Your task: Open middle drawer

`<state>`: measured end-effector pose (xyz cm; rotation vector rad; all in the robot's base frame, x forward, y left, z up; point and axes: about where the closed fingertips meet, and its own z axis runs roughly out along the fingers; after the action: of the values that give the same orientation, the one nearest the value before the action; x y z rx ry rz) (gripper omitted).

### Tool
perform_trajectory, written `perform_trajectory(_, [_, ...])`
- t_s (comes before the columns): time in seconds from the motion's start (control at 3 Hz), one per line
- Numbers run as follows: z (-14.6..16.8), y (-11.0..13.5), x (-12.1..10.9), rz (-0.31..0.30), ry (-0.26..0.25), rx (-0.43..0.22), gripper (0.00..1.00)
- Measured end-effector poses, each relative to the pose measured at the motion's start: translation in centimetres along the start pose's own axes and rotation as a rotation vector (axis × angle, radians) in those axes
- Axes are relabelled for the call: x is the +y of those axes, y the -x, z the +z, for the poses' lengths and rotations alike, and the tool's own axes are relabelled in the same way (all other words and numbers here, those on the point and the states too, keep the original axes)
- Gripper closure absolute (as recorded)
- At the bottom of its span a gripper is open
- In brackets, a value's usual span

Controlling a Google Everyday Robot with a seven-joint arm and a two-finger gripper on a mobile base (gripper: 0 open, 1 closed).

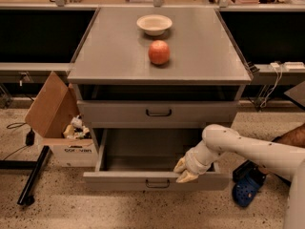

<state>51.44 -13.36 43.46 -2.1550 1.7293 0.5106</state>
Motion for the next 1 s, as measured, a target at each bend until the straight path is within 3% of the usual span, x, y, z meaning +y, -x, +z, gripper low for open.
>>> perform_trajectory(0.33, [0.0,0.0,0.0,0.0,0.0,0.0,0.14])
perform_trajectory(0.67, [0.01,0.0,0.0,0.0,0.0,0.0,0.0])
perform_trajectory(1.0, [0.01,-0.02,0.0,0.002,0.001,0.01,0.0])
